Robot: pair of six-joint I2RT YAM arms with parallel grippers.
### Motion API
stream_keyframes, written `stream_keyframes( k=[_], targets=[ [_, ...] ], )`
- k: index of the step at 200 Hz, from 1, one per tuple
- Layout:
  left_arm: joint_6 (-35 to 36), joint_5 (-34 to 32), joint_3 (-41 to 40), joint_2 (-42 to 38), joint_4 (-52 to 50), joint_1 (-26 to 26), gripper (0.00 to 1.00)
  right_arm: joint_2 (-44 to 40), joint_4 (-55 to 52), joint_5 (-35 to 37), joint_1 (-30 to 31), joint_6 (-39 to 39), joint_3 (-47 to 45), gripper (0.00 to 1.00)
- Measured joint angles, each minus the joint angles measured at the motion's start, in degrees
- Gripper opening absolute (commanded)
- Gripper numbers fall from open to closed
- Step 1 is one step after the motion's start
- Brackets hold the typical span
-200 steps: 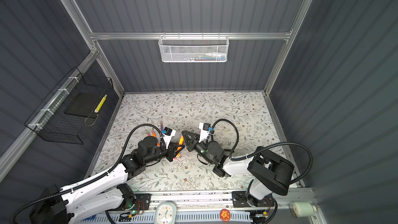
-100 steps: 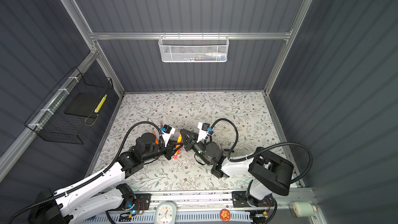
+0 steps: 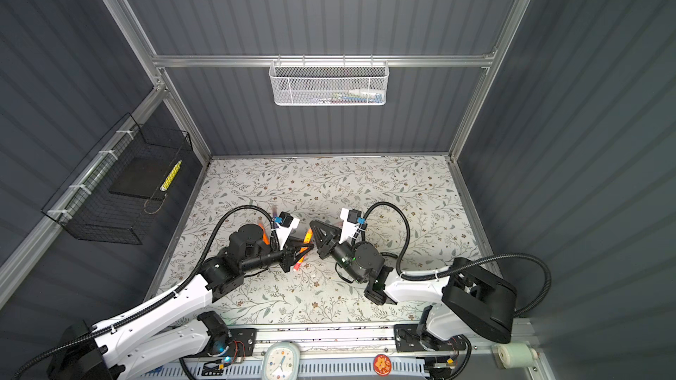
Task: Insert pens into pen caps
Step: Put on the pen cap to the pen, then place the pen at the center of the table.
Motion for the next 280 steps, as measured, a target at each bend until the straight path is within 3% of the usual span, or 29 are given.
stream_keyframes(
  k=[10, 16, 51, 81, 117, 154, 216, 250, 280],
  targets=[
    [-0.37, 0.24, -1.14, 0.72, 2.56, 0.00, 0.00, -1.84, -2.10, -0.98, -0.52, 0.11, -0.76, 0.60],
    [-1.25, -1.51, -2.01, 1.36, 4.70, 0.35, 0.00, -3.34, -3.87, -1.97, -0.63, 0.04, -1.75, 0.71],
    [-5.46, -12.00, -4.59, 5.55, 7.48, 3.10, 0.00, -14.12, -16.11, -3.08, -1.03, -1.60, -6.08, 0.90],
    [-7.67, -19.32, -4.61, 9.07, 4.24, 3.10, 0.00, -23.63, -22.16, 0.31, -2.01, -2.21, -8.31, 0.93],
    [-10.03, -23.91, -2.47, 18.21, 2.58, 3.10, 0.00, -28.48, -30.08, 5.22, -2.93, -1.20, -10.19, 0.99],
    [-12.28, -26.80, 1.27, 26.93, 1.68, 3.10, 0.00, -29.77, -38.71, 8.81, -4.61, 0.81, -10.12, 0.99],
    [-12.98, -28.92, 4.74, 32.50, 1.01, 3.10, 0.00, -28.26, -44.24, 8.68, -8.04, 3.45, -9.90, 0.99],
    [-13.00, -33.14, 7.52, 35.54, -2.27, 3.10, 0.00, -26.73, -45.77, 7.43, -9.33, 4.28, -9.57, 0.99],
    [-12.94, -35.06, 7.87, 35.78, -5.01, 3.10, 0.28, -26.14, -46.01, 6.82, -10.05, 4.96, -9.53, 0.99]
  ],
)
